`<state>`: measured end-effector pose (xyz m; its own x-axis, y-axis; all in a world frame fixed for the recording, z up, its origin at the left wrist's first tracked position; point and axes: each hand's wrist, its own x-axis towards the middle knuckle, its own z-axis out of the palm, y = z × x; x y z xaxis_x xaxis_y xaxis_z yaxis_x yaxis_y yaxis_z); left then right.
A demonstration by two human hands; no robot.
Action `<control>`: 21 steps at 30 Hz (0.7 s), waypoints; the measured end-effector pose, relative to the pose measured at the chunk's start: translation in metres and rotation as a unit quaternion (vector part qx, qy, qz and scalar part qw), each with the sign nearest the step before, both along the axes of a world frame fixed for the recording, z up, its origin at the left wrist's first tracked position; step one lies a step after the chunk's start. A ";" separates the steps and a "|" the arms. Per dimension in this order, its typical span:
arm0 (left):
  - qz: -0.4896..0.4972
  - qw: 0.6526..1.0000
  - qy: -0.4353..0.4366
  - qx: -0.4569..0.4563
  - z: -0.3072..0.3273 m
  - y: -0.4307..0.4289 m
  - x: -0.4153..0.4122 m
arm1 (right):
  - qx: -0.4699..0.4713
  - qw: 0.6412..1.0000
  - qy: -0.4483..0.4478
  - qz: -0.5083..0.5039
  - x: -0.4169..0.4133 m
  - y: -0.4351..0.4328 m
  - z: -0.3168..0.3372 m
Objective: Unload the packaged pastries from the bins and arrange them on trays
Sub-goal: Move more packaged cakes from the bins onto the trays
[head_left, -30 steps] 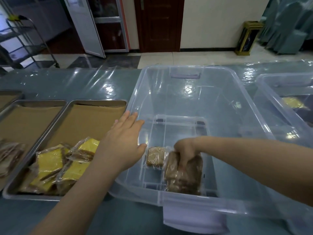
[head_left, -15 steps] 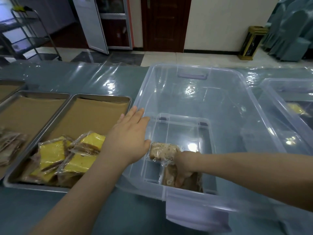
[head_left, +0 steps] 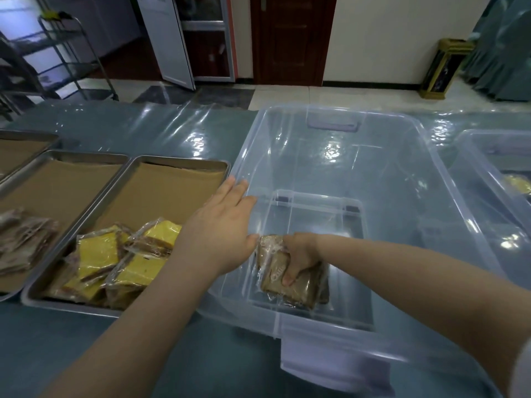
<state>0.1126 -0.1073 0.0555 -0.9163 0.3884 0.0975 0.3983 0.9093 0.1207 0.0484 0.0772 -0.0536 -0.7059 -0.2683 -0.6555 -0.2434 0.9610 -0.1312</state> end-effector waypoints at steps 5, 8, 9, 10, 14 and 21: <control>0.007 1.000 -0.006 -0.005 -0.002 -0.002 -0.003 | 0.054 0.993 0.088 0.064 0.009 -0.004 0.009; 0.004 1.000 -0.008 -0.015 -0.003 -0.002 -0.004 | 0.059 0.988 0.119 0.080 0.018 -0.008 0.028; 0.005 1.000 -0.009 -0.016 -0.003 -0.001 -0.005 | 0.052 0.987 0.133 0.078 0.021 -0.007 0.037; 0.006 1.000 -0.010 -0.017 -0.003 -0.001 -0.006 | 0.043 0.985 0.151 0.076 0.024 -0.004 0.047; 0.005 1.000 -0.019 -0.008 -0.001 -0.001 -0.006 | 0.015 0.966 0.252 0.055 0.039 0.018 0.087; -0.037 0.994 0.016 0.097 0.011 0.002 0.006 | -0.105 0.927 0.351 -0.087 0.071 0.046 0.126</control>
